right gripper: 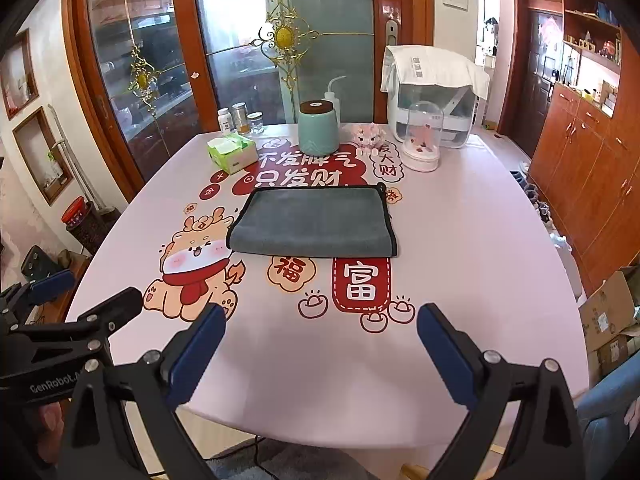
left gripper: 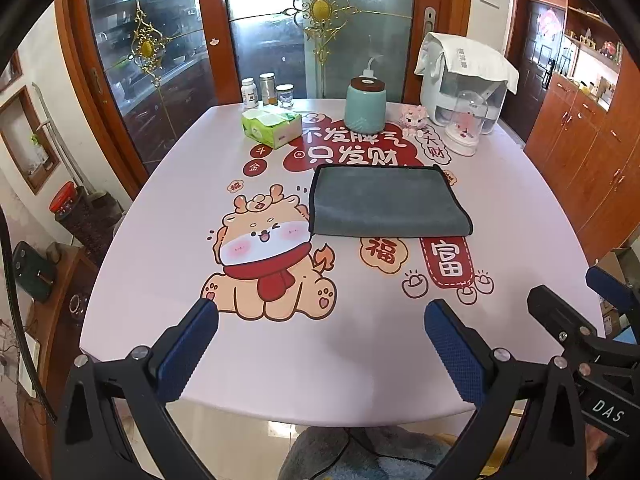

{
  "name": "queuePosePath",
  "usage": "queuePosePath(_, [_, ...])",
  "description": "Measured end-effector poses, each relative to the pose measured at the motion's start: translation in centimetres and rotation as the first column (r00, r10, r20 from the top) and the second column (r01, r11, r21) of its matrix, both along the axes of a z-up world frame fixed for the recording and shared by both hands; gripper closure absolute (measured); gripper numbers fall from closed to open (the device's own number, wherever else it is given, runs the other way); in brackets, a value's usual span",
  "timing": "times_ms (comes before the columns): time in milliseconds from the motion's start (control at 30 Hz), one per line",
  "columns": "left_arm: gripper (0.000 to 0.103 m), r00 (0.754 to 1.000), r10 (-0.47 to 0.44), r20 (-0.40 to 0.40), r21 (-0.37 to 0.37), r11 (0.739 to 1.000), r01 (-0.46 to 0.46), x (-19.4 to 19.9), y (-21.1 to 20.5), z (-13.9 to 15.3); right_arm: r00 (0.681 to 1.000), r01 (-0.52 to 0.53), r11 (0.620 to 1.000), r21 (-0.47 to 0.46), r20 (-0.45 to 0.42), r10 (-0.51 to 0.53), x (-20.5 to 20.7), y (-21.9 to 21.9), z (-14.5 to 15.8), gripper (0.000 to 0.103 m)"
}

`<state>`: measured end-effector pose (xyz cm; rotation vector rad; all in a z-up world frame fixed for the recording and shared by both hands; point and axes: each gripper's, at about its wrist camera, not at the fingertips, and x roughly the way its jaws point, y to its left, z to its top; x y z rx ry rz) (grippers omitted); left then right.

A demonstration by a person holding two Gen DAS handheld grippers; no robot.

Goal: Fold towel

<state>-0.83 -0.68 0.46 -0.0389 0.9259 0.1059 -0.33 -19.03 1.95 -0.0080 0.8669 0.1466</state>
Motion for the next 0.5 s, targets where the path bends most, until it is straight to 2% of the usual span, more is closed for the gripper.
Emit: queuePosePath(500, [0.0,1.0,-0.002,-0.008,0.005,1.0,0.002,0.39,0.13,-0.25,1.0,0.019,1.0,-0.01,-0.003,-0.019,0.34,0.15,-0.24,0.006])
